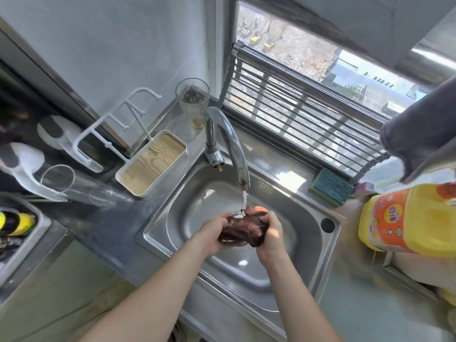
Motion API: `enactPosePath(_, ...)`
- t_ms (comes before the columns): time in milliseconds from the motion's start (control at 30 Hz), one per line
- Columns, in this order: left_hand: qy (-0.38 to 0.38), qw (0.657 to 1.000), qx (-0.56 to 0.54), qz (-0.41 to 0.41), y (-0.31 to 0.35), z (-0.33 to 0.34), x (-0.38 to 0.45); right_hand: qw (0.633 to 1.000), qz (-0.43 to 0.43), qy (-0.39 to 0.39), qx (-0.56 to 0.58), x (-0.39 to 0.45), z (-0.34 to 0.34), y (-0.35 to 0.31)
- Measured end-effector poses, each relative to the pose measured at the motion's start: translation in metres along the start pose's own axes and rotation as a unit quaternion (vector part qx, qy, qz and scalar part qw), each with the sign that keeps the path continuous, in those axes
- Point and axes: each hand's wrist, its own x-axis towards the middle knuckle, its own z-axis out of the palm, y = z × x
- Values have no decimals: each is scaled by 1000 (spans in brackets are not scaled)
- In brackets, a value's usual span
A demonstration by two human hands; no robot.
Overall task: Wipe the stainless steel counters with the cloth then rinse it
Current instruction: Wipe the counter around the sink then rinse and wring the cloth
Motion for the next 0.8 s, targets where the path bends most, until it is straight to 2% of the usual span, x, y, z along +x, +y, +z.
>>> enactPosePath(67, -53, 997, 39, -27, -2, 3, -7, 998, -35, 46, -29, 2, 4, -1)
enactPosePath(167, -40, 998, 31, -35, 0, 12, -8, 986, -61, 126, -86, 6, 9, 2)
enactPosePath(300, 58, 994, 26, 90, -4, 25, 12, 966, -89, 47, -238, -8, 13, 27)
enactPosePath(367, 88, 991, 10, 97, -2, 26, 18, 945, -139, 36, -292, -22, 15, 34)
enactPosePath(433, 72, 993, 18, 95, 3, 27, 12, 946, -181, 76, -259, -22, 10, 37)
enactPosePath(467, 30, 996, 30, 73, 5, 27, 7, 956, -170, 89, -222, -21, 10, 34)
enactPosePath(533, -67, 997, 48, -1, 4, 25, 0, 978, -117, 68, -156, -13, 11, 27)
enactPosePath(600, -116, 991, 65, -27, 1, 21, -4, 980, -101, 60, -160, -6, 15, 20)
enactPosePath(633, -115, 991, 59, -20, -1, 20, -3, 978, -112, 64, -162, -2, 16, 17)
enactPosePath(700, -51, 997, 47, 33, -7, 17, 8, 980, -131, 93, -120, 6, 14, 13)
enactPosePath(800, 45, 990, 16, 130, -9, 17, 27, 982, -92, 162, -10, 8, 12, 5)
